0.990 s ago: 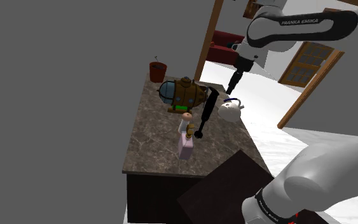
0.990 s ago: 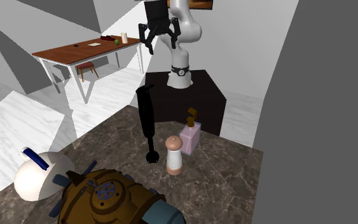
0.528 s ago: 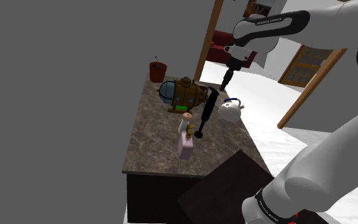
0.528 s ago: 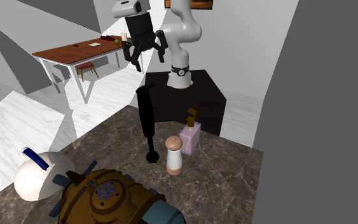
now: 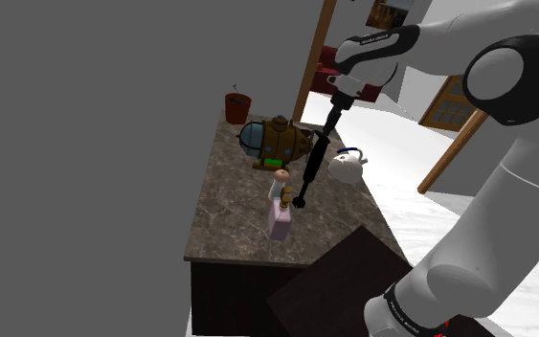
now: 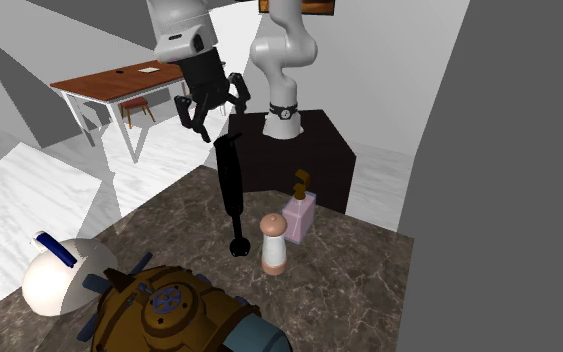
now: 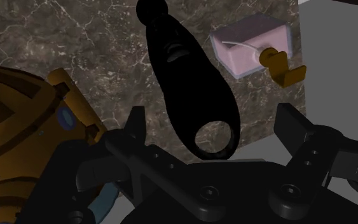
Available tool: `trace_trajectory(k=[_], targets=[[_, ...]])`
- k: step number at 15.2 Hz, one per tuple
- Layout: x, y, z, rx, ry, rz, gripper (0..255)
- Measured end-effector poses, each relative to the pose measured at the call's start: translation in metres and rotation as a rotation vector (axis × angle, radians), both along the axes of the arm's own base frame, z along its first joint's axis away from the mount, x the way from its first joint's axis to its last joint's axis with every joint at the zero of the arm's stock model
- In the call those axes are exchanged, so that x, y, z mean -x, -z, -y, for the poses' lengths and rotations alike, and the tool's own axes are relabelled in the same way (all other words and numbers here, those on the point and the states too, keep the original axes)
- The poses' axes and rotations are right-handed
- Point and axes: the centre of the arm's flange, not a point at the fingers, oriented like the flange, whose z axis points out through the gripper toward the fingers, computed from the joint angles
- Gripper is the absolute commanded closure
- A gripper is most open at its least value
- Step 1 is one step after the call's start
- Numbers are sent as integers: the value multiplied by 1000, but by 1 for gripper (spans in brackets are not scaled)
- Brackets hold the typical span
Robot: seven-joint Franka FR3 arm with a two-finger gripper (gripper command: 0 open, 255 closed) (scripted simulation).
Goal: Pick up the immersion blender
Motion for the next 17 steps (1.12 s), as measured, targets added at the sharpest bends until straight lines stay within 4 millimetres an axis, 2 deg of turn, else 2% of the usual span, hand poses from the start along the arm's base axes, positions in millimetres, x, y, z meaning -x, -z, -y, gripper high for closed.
trace_trajectory(k=[5,6,17], targets=[[0,22,0,-1,-1,0,0],[0,23,0,-1,-1,0,255],[-1,22,0,0,-1,1,255]])
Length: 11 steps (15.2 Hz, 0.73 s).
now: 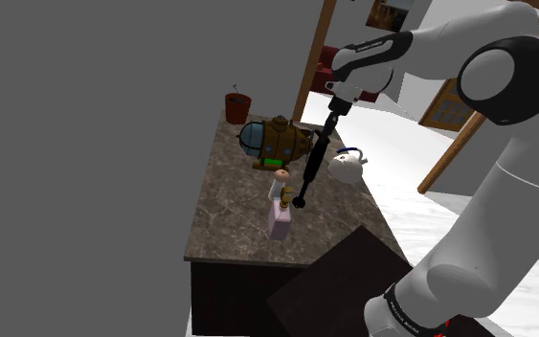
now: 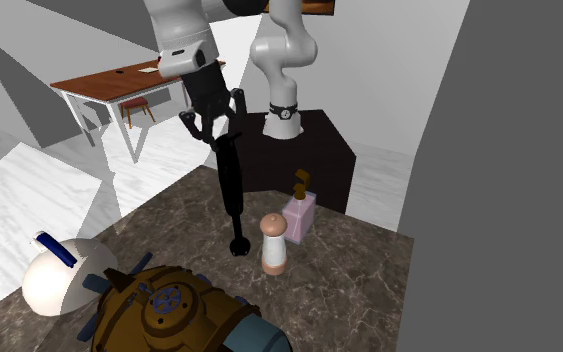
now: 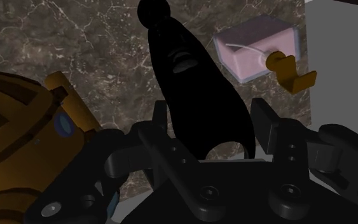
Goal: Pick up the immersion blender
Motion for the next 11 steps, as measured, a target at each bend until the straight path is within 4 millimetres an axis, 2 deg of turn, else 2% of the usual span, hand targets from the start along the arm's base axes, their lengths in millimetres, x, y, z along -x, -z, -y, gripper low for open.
trace_trajectory(k=[11], targets=[[0,-55,0,0,0,-1,255]])
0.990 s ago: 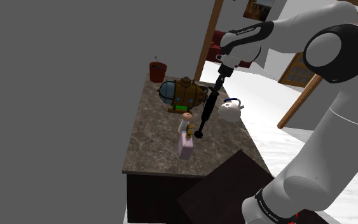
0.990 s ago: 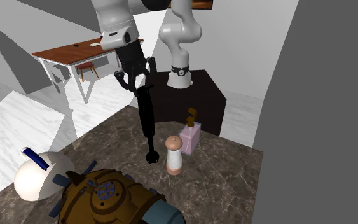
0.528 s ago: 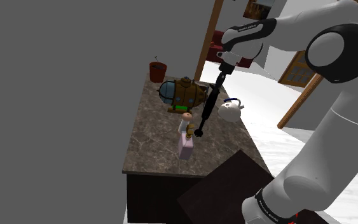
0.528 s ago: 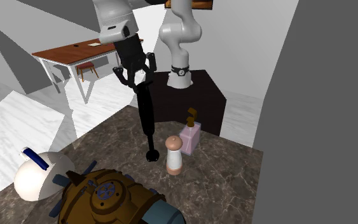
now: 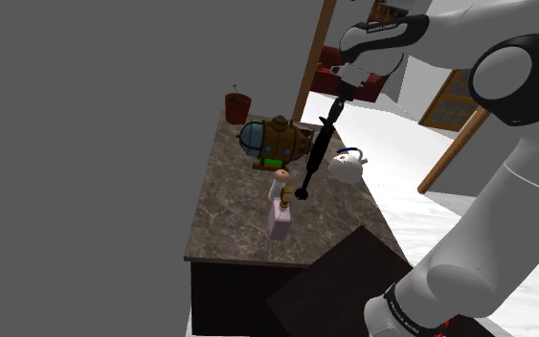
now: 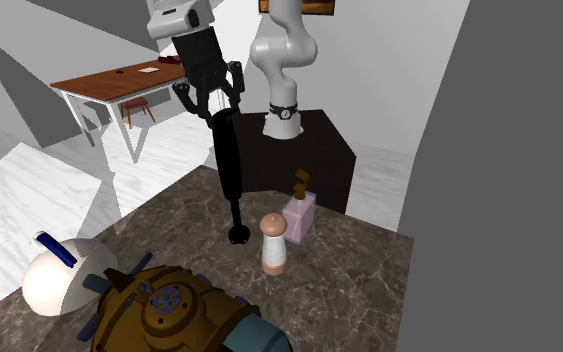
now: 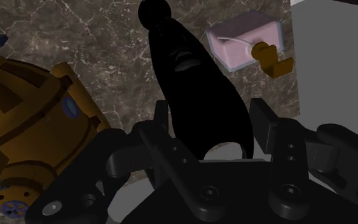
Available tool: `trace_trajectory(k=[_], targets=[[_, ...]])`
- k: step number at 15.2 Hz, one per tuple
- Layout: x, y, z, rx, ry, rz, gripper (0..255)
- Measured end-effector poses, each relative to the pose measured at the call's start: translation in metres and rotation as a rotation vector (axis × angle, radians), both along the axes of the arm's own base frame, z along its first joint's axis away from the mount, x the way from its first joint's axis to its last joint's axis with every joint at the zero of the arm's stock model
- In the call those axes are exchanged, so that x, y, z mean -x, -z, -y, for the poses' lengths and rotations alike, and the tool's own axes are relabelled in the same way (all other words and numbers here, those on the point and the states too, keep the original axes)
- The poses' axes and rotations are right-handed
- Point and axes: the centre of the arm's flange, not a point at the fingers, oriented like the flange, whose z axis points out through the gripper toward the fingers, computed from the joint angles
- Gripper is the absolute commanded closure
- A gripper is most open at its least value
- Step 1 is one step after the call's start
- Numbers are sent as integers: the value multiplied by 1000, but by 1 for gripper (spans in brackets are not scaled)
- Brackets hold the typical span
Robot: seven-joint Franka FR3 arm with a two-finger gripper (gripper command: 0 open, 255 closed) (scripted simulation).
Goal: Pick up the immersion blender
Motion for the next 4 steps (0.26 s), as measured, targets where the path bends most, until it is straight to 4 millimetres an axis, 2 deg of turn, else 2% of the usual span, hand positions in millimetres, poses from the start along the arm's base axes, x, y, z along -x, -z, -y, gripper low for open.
trace_trajectory(k=[4], targets=[[0,-19,0,0,0,0,255]])
